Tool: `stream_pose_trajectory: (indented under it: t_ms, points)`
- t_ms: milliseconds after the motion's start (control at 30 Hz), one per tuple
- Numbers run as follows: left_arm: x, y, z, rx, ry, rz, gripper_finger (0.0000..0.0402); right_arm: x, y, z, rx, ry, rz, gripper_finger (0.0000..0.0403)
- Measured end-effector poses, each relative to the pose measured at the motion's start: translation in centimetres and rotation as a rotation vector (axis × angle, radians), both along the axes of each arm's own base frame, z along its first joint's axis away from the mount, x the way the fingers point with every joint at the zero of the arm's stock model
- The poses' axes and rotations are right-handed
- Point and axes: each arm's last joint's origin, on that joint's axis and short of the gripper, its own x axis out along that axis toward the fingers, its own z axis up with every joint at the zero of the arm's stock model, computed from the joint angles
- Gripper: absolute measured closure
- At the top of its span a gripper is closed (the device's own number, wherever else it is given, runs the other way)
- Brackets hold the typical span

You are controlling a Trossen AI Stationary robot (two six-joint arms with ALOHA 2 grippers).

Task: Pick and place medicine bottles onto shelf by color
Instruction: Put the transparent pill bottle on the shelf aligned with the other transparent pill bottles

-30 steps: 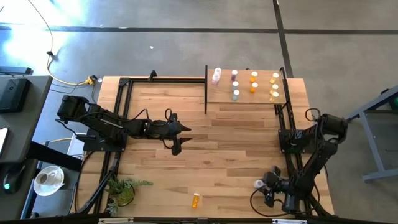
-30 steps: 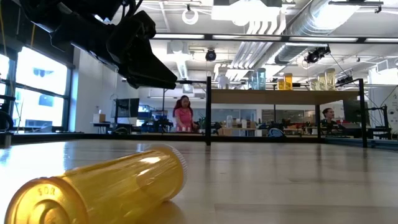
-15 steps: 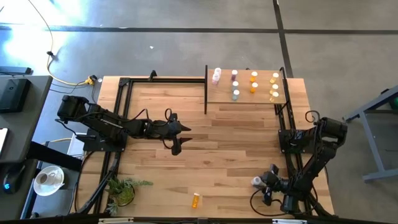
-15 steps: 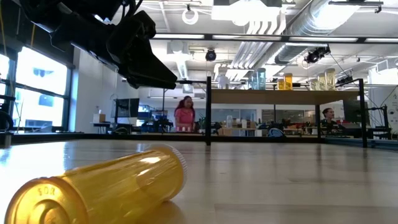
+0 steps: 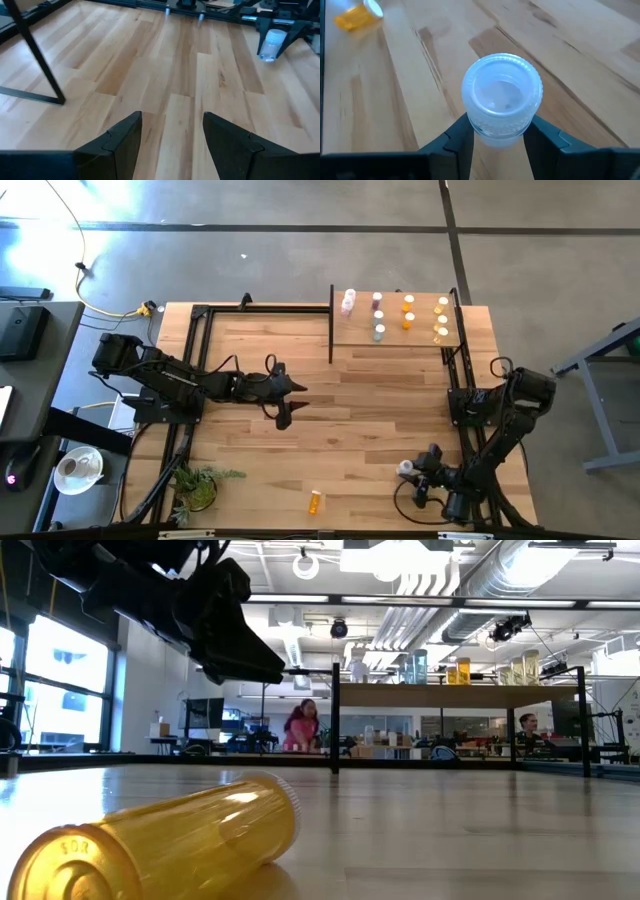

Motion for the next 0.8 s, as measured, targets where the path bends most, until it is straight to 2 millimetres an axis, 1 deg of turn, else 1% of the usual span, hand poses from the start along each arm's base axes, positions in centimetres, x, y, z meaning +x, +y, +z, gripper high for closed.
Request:
stream_pose_trajectory:
  t_ms: [233, 400, 567, 800]
  points:
    - [0.0, -0.3, 0.0, -0.040, -0.001, -0.087, 0.0200, 4.0, -0.1, 1.8, 0.006, 0.031, -0.052, 0.0274]
    - [0.1, -0.4, 0.0, -0.008, 0.007, -0.138, 0.0200, 6.9, -0.8, 3.0, -0.045, 0.046, -0.043, 0.0274]
    - [0.2, -0.4, 0.2, 0.040, 0.009, -0.193, 0.0200, 10.1, -2.3, 4.1, -0.079, 0.110, -0.012, 0.0274]
    - [0.9, -0.5, 1.3, 0.138, -0.014, -0.252, 0.0200, 14.4, -5.6, 5.6, -0.155, 0.178, 0.045, 0.0274]
